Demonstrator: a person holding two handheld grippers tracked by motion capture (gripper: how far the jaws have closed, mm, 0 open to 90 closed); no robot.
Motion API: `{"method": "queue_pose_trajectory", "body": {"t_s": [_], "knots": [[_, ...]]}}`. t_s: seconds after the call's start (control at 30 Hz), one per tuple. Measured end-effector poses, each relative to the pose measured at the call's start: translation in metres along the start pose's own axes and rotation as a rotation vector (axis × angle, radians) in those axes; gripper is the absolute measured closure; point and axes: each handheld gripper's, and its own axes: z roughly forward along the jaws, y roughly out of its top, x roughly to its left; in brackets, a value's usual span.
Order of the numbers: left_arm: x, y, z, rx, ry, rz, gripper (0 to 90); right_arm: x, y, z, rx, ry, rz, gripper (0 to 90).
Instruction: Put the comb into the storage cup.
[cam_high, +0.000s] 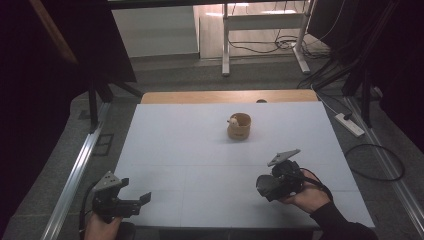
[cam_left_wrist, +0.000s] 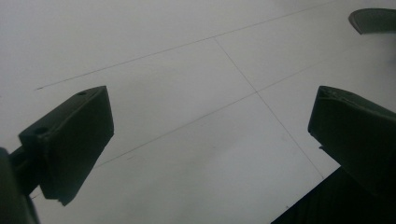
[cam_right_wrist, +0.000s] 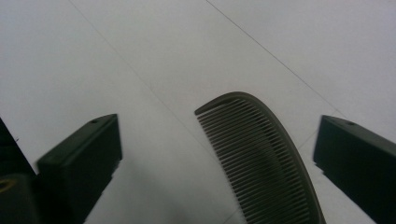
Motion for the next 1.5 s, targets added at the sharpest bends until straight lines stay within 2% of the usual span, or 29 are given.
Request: {"method": "queue_pose_trajectory", "body": {"t_s": [0.13,0.3,0.5,0.7,1.13,1.4,1.5], "knots": [[0.000,0.000,0.000,0.000,0.001,-0.001,1.0,-0.001,0.000,0.002,-0.001,0.014,-0.013,30.0],[0.000,0.000,0.000,0.001,0.000,-0.001,1.1,-0.004,0.002,0.004,0.011,0.061,-0.019,57.6],[0.000,0.000,0.000,0.002,0.000,-0.002,1.2,-0.006,0.006,0.008,0.027,0.104,-0.051,88.4],[0.000,0.000,0.000,0.002,0.000,-0.002,1.2,-0.007,0.007,0.013,0.024,0.123,-0.072,89.8],[0.000,0.000,0.000,0.001,-0.001,-0.003,1.4,-0.004,-0.002,0.033,0.078,0.111,-0.111,89.7],[0.001,0.000,0.000,0.000,-0.003,-0.005,1.4,0.000,-0.005,0.038,0.110,0.105,-0.131,89.7],[0.001,0.000,0.000,0.000,-0.002,-0.004,1.5,-0.001,-0.005,0.038,0.106,0.104,-0.131,89.8]]}}
